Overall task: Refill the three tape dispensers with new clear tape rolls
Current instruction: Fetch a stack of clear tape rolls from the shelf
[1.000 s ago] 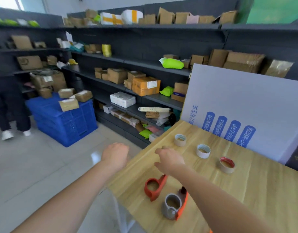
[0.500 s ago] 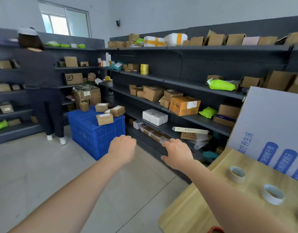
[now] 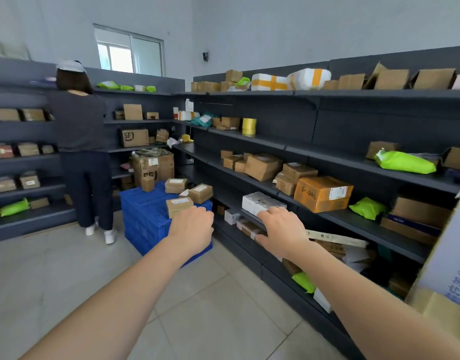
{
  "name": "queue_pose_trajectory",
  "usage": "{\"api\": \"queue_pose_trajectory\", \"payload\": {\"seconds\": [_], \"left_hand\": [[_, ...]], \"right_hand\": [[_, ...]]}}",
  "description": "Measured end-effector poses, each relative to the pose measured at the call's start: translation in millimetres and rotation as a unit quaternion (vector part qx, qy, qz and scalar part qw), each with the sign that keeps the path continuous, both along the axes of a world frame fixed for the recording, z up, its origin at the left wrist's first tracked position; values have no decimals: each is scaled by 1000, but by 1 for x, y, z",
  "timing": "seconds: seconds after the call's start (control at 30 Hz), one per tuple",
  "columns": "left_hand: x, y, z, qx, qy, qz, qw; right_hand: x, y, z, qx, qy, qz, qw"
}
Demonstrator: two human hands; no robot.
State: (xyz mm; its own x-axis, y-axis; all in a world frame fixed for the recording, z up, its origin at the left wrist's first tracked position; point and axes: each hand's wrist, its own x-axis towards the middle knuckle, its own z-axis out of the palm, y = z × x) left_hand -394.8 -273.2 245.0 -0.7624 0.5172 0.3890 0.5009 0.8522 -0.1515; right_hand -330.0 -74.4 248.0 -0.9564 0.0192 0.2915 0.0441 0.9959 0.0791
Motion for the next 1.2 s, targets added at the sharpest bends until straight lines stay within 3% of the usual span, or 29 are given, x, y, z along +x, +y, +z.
{"api": "queue_pose_trajectory", "payload": {"seconds": [0.43, 0.83, 1.2], "left_hand": [[-201, 4, 24, 1, -8, 21, 1000], [-403, 12, 36, 23, 9, -35, 999], [-566, 73, 37, 26, 12, -60, 998]], "right_hand": [[-198, 23, 28, -3, 11, -6, 1000], [-388, 23, 36, -5, 14, -54, 998], [-539, 67, 46, -20, 17, -75, 997]]}}
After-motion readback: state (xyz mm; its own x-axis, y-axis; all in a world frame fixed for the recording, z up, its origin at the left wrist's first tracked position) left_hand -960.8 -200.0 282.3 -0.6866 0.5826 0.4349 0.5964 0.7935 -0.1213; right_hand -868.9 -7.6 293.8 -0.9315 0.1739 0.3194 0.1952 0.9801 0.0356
